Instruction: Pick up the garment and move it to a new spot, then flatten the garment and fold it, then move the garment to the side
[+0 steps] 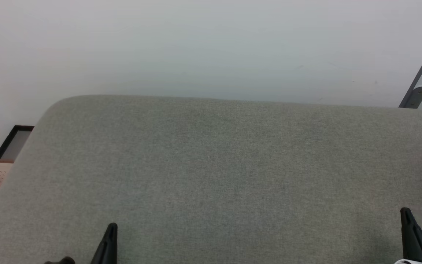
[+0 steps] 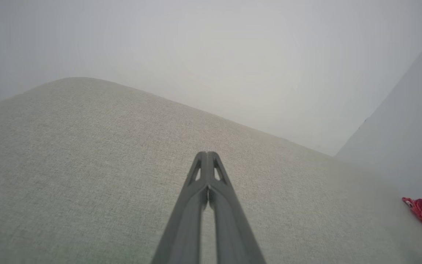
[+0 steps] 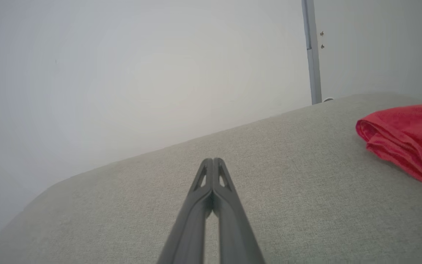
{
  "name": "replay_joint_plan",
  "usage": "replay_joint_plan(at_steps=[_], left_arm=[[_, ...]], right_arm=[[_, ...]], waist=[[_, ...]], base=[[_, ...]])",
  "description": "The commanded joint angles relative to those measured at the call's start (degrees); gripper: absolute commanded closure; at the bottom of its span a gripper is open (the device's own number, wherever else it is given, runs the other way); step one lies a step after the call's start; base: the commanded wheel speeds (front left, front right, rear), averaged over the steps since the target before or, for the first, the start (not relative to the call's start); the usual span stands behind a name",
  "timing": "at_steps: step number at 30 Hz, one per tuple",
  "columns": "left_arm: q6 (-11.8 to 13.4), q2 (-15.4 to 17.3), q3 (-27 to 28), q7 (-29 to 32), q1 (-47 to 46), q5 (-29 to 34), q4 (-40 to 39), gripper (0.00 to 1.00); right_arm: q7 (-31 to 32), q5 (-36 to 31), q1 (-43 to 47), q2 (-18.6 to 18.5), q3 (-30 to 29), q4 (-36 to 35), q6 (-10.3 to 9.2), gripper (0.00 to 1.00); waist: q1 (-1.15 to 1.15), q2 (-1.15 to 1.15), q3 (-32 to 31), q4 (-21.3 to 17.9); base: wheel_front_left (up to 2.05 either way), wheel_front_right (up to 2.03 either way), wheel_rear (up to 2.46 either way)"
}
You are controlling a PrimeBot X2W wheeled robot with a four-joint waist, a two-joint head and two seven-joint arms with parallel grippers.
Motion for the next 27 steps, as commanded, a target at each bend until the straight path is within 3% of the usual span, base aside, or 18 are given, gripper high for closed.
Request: replay_joint_plan(at_steps=[1, 27], left_arm=[[0.07, 0.18, 0.39, 0.48, -1.78, -2.65, -0.31, 1.00], [-0.05, -0.71, 1.73, 5.70, -6.77, -23.83, 3.47, 1.00]], right_arm=[[0.60, 2.48, -1.84, -0.17, -0.31, -0.38, -0.01, 1.00], [6.09, 21.96, -5.83, 1.75, -0.73, 3.02, -0.02, 1.00]], waist=[[0.00, 0.00, 0.03, -0.07], [0.00, 0.00, 0.52, -1.03]], base=[[0.00, 0.00, 0.00], [0.00, 0.00, 0.00]])
